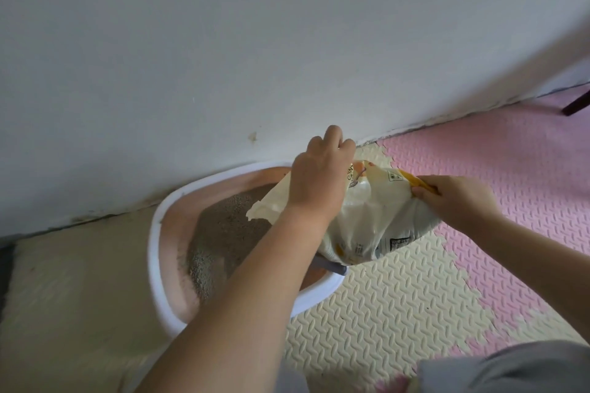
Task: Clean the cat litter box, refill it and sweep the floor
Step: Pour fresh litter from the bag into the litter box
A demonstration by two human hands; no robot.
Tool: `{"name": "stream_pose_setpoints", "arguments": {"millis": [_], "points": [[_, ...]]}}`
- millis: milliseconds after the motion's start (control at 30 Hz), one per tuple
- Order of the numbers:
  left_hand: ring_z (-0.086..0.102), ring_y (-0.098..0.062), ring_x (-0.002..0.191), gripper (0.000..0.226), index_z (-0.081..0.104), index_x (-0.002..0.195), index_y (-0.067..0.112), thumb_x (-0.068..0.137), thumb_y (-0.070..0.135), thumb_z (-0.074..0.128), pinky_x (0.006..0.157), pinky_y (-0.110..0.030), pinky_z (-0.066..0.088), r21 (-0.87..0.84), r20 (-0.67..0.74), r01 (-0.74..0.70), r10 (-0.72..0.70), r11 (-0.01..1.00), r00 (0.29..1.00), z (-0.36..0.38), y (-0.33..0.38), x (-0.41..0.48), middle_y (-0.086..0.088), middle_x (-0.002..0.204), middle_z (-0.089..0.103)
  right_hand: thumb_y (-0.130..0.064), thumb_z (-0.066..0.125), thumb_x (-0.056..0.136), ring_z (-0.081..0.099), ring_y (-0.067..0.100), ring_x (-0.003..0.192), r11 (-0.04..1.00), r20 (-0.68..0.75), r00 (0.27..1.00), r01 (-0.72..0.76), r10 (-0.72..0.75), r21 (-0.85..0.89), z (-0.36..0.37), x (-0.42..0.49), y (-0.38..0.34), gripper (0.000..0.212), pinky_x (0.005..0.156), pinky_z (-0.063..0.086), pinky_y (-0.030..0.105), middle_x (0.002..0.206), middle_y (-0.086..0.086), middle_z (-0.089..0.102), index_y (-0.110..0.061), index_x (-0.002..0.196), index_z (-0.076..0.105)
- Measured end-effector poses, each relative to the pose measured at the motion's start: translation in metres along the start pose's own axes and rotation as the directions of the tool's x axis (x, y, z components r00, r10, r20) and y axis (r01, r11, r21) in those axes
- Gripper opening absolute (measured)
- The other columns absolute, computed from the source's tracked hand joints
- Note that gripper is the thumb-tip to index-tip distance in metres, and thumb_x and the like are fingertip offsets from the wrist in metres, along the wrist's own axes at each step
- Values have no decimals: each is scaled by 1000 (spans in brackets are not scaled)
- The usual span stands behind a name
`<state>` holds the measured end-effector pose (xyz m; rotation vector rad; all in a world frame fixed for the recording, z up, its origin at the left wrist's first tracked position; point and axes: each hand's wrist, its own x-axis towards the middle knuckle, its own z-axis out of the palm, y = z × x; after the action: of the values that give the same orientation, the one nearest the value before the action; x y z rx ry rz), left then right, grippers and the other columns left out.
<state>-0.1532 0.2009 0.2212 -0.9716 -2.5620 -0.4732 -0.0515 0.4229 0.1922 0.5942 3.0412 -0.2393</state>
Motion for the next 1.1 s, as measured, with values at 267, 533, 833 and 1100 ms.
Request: {"name": "stream_pose_setpoints", "arguments": {"millis": [267,533,833,1100], "points": [[34,-17,52,33,53,68,10,59,-2,83,41,-22,21,5,-21,23,-23,1000,1000,5,2,-5,-5,76,47,-44,44,96,55,11,53,999,27,1000,1,0,-34,2,-6,-6,35,52,53,33,53,-10,57,-30,68,61],[50,-23,56,20,53,75,7,79,8,73,39,-29,38,-75,-40,49,-52,996,998,3,-22,-3,-8,85,49,-45,35,98,57,12,60,985,57,995,88,-80,-147,-9,1,-20,41,49,42,23,63,-8,60,-25,77,64],[49,-23,59,20,53,78,7,89,20,64,45,-29,37,-135,-71,83,-93,987,993,8,-40,-3,-7,91,49,-46,31,99,55,15,62,964,69,992,120,-107,-237,-7,1,-15,45,56,48,27,64,-5,57,-20,71,55],[45,-21,55,21,52,75,6,86,15,68,45,-26,30,-140,-81,75,-87,987,993,9,-36,-1,-8,86,49,-47,23,99,55,14,63,923,71,986,164,-148,-348,-10,8,-16,45,52,39,25,67,-7,56,-23,73,51]]}}
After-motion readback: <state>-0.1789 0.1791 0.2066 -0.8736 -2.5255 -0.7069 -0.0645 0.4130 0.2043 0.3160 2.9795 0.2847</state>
